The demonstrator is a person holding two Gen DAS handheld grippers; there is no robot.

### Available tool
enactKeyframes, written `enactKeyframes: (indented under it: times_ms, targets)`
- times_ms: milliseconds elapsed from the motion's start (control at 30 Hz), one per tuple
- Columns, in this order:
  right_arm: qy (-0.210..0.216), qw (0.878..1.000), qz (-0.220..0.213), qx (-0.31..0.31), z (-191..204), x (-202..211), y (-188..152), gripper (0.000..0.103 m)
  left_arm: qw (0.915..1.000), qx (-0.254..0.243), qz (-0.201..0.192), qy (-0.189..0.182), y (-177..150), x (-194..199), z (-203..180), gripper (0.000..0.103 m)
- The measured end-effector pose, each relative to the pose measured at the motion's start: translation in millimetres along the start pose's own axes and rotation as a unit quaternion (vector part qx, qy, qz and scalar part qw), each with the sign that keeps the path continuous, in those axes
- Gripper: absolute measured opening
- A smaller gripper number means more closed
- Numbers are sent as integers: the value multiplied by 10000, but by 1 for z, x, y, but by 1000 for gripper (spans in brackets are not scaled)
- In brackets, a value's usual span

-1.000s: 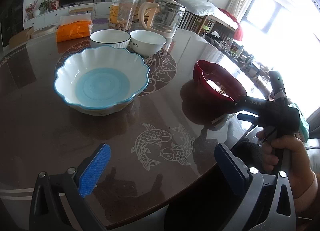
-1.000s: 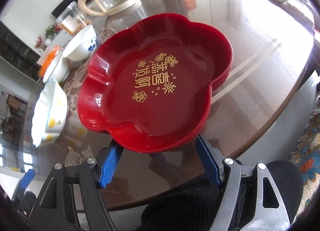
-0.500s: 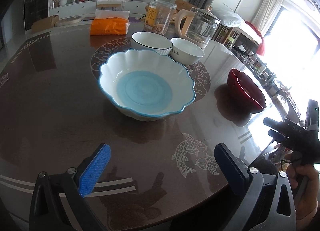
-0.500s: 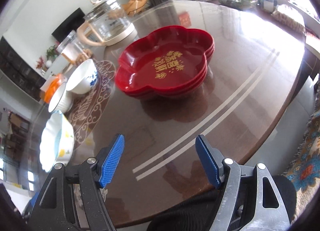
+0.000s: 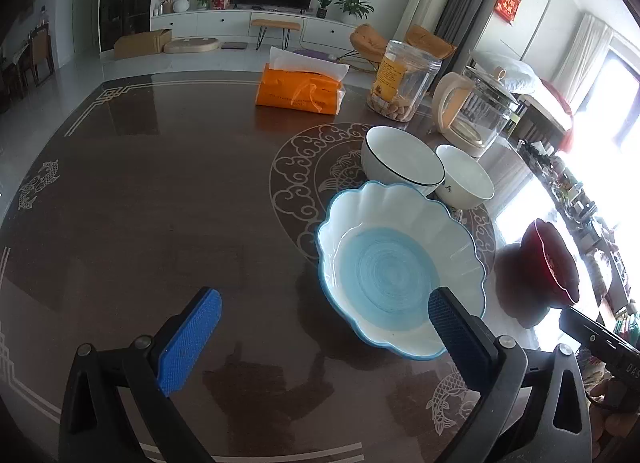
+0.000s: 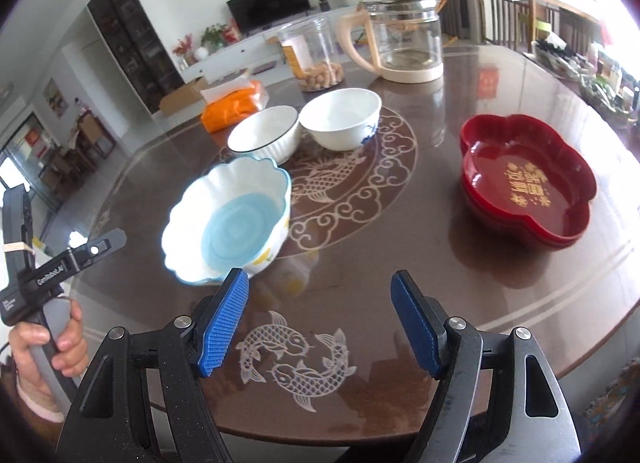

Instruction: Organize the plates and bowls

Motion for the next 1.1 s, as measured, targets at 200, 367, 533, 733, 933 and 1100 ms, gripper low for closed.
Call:
enactKeyframes:
  times_ms: [200,367,533,733,933,1100]
  targets:
    - [-2,9992,367,-136,1,-56,35,76,9994,-163,202,245,13,-35,-3,93]
    - [104,9974,706,48,12,-95,53,47,9992,7,311,246,20,-54,1,71]
    - [22,9960,869,199,20,-117,59,33,9985,-65,508,195,21,-71,-3,46]
    - [-111,9946,1009,216,17,-128,57,12,9976,-164,666,129,16,-86,-7,16]
    - [-112,9942,1045,240,16,-127,56,11,9979,-155,634,25,9,-79,-12,16]
    - [-1,9956,916,204,10,-105,46,12,9979,-367,538,48,-9,-66,-31,16]
Point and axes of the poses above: each gripper's, at about its wrist camera, not at the fingertips, and x roughly against the way its jaws point, z to its left, y to its top, the point moved 6 cm from there along -x, roughly the way its jaws point, and after that the axes turned 9 degrees about z, right-handed, at the moved point
